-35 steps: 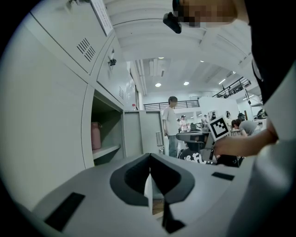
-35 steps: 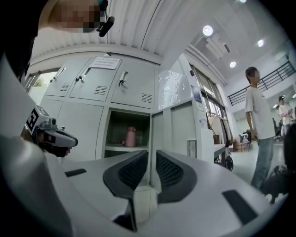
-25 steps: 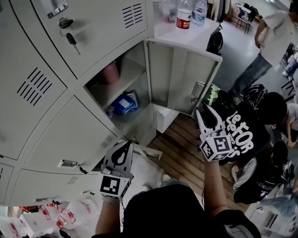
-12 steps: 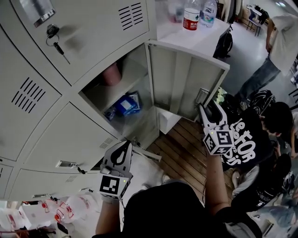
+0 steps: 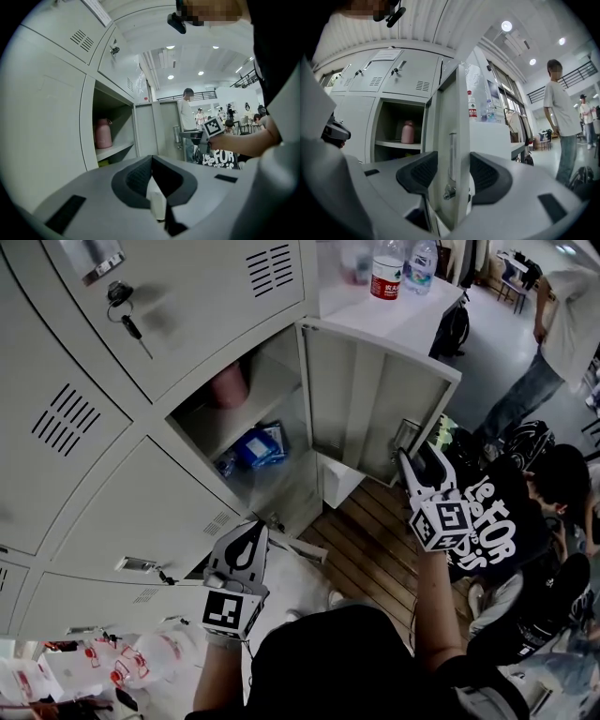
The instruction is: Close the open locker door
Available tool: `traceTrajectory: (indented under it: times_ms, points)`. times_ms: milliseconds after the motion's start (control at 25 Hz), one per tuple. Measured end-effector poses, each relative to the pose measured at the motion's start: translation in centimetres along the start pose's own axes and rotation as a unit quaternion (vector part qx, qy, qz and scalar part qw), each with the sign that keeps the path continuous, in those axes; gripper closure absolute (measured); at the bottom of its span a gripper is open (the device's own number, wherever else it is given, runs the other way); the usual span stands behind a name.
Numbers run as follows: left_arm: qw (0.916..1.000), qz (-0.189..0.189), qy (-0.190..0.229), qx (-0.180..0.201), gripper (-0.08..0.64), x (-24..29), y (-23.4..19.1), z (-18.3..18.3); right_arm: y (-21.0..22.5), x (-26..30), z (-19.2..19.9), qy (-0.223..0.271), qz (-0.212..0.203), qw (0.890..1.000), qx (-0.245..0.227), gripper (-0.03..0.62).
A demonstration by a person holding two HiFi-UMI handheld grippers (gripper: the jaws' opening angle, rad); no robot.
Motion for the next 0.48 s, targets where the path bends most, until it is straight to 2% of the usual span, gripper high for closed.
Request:
traceTrajectory:
  times_ms: [80, 160, 360, 480]
  points:
    - [0.9995, 0.004, 0.03, -0.006, 0.537, -0.3, 0.1, 0.0, -0.8, -0.4, 0.0, 0.0, -0.005, 1.0, 0.002, 0.383]
    - [0.9991, 0.008, 0.041, -0.007, 0.537, -0.7, 0.1, 0.0, -1.7, -1.0, -0.1, -0.001, -0.011, 1.0, 0.005, 0.382]
    - [0.9992, 0.017, 0.036, -0.009, 0.537, -2.3, 0.0, 0.7, -4.2, -2.1, -0.1, -0.003, -0.026, 1.0, 0.0, 0.383]
    - [0.9995, 0.023, 0.019, -0.01, 0.537, -3.1, -0.4, 1.8, -5.8, -2.6, -0.2, -0.007, -0.035, 0.999, -0.006, 0.383]
Point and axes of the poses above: the fingertips, and each gripper's own axes: x forward along the fingers, y to its right, z out of its underside, the point moved 9 cm from there along -x, backward along the fingers, and after that the axes turned 10 degrees about -z, right-handed, at the moved point
